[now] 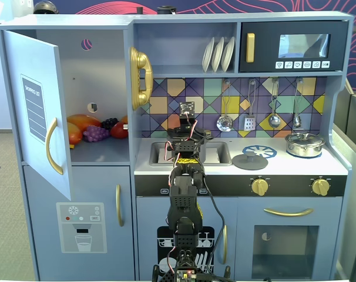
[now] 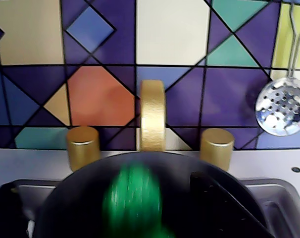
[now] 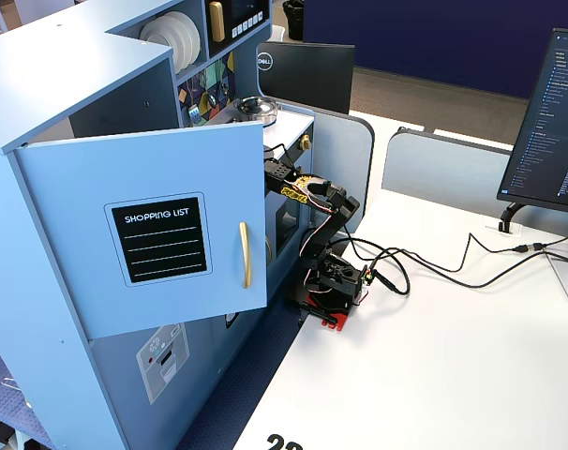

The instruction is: Pick up the green pineapple from the left cabinet and place it in the gray recipient

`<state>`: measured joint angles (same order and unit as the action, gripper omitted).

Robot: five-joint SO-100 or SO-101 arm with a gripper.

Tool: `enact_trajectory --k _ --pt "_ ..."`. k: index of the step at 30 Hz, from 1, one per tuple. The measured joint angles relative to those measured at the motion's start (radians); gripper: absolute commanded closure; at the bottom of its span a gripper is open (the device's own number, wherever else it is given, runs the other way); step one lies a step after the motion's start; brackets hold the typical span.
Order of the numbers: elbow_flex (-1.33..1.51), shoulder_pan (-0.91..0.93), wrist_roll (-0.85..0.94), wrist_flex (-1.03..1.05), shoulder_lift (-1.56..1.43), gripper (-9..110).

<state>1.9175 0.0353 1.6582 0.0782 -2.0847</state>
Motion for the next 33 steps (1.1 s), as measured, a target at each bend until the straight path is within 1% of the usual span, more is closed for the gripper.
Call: enact_trajectory --k 4,8,10,12,17,19,21,23,26,29,33 --pt "-0.018 -0.003 0.0 0.011 -0.002 59" --pt "-0.092 -0.002 0.0 0.133 -0.06 63" --pt "-0.14 0.012 -0.005 0.259 -0.129 65" --pt "-0.178 0.035 -0.017 0.436 -0.218 69" --pt "-0.161 0.044 0.0 0.913 -0.497 100" --pt "-0.103 0.04 0.084 1.078 -0.609 101" --pt "-0.011 0.035 0.094 1.187 -0.687 101" --pt "0.103 0.034 0.075 1.239 -0.752 101" --pt "0.321 0.018 0.044 1.244 -0.815 101" --pt "0.551 -0.005 -0.011 1.183 -0.874 101" --pt "0.81 -0.052 -0.135 1.071 -0.881 101"
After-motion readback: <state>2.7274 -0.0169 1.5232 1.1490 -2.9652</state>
